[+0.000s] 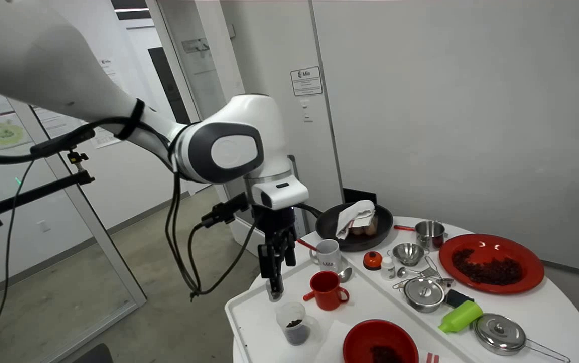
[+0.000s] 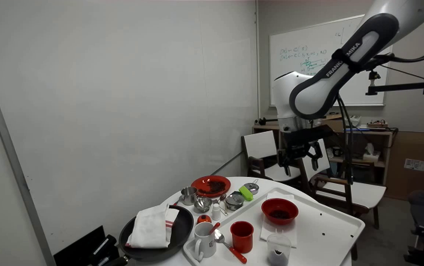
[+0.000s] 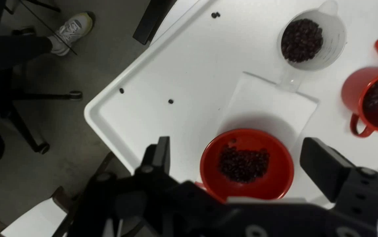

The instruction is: Pour some of the contents from the jug into the red bowl, pour the contents in the red cup into the red bowl then pour some of the contents from the jug into the red bowl

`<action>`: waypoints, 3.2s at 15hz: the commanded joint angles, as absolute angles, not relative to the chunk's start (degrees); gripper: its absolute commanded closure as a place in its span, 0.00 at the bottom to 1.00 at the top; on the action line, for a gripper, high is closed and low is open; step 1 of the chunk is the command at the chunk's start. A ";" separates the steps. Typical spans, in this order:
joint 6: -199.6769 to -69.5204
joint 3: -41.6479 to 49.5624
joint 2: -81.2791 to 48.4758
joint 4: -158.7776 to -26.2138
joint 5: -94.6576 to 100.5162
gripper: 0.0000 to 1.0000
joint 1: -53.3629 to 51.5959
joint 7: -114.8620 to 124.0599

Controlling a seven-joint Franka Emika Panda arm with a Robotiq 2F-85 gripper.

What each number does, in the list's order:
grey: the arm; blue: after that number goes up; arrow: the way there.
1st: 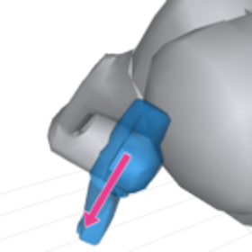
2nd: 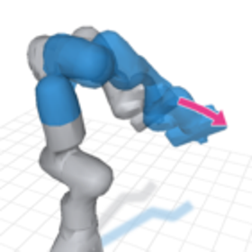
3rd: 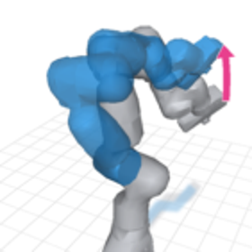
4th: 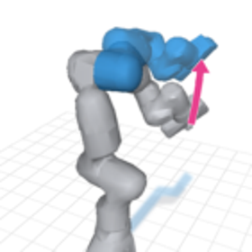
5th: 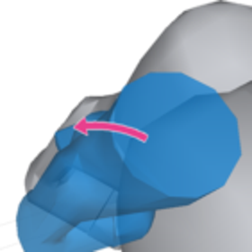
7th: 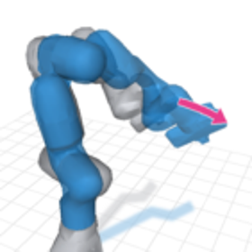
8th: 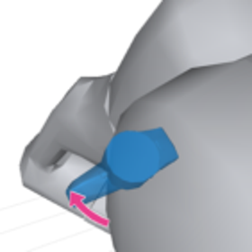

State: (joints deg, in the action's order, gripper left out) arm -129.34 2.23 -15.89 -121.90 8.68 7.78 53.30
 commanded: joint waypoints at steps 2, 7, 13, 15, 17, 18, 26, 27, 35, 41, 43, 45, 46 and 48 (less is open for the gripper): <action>-130.36 1.26 -21.84 -117.44 -2.08 0.00 6.39 36.77; -130.22 3.14 -22.25 -118.13 -5.09 0.00 4.10 31.25; -130.05 4.19 -25.85 -115.33 -6.74 0.00 3.15 35.42; -131.87 4.08 -29.33 -113.65 -10.63 0.00 2.71 39.58; -133.28 3.25 -32.61 -111.78 -15.60 0.00 2.81 42.04; -135.49 3.25 -34.50 -110.91 -17.57 0.00 2.61 43.51; -139.11 5.69 -47.77 -100.33 -18.45 0.00 2.01 52.12; -137.35 5.17 -48.95 -98.88 -18.75 0.00 2.81 51.81; -125.45 3.67 -55.40 -90.30 -20.47 0.00 6.48 50.03; -122.67 3.27 -58.24 -87.37 -21.90 0.00 7.58 49.81; -123.22 2.94 -58.53 -87.20 -22.39 0.28 7.41 49.66; -123.03 2.61 -59.00 -86.71 -22.55 0.40 7.23 49.53; -123.04 2.44 -59.14 -86.54 -22.56 0.49 7.19 49.45; -123.03 2.17 -59.14 -86.41 -22.57 0.66 7.22 49.32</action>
